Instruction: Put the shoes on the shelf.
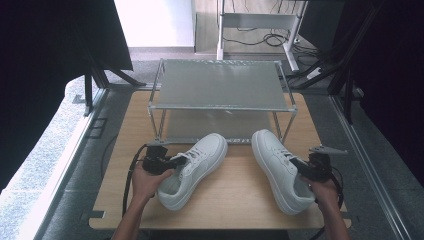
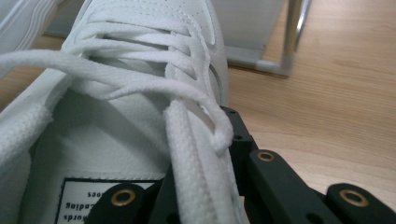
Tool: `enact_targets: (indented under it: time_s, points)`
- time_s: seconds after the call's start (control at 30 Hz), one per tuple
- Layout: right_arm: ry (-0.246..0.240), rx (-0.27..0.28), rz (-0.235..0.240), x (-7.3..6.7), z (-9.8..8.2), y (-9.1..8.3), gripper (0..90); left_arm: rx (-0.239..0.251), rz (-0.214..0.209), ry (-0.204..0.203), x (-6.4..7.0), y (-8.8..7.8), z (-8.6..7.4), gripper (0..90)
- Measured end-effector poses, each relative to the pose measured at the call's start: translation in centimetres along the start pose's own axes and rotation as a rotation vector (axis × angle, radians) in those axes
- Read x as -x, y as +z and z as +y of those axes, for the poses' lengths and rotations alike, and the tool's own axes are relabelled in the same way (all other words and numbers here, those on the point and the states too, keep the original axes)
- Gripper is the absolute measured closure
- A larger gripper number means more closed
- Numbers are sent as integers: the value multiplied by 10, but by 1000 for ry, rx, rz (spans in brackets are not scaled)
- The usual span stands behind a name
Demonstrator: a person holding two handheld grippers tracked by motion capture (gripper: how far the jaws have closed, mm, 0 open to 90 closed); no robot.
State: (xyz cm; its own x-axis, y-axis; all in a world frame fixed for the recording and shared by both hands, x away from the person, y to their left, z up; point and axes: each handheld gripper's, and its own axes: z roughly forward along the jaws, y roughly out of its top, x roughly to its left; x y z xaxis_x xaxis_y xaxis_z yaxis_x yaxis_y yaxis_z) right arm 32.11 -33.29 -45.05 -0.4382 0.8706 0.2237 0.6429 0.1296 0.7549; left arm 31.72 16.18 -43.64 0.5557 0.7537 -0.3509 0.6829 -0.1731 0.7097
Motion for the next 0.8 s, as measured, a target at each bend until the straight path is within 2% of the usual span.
enact_targets:
  time_s: [0.07,0.27,0.3,0.43,0.67,0.8]
  points:
    - [10,8,17,-1,-1,-2,871,25,-25,-16,1,-5,0,819]
    - [10,28,43,-8,-1,-4,870,64,-71,-17,1,-14,-1,816]
    - [9,40,60,-10,0,-5,870,77,-87,-25,-1,-15,-2,816]
    - [8,67,98,-14,1,-8,870,90,-97,-35,-4,-19,-5,816]
    - [48,119,132,-15,2,-13,870,131,-125,-41,-5,-30,-3,816]
    - [42,129,155,-15,3,-16,870,150,-138,-40,-5,-35,-2,816]
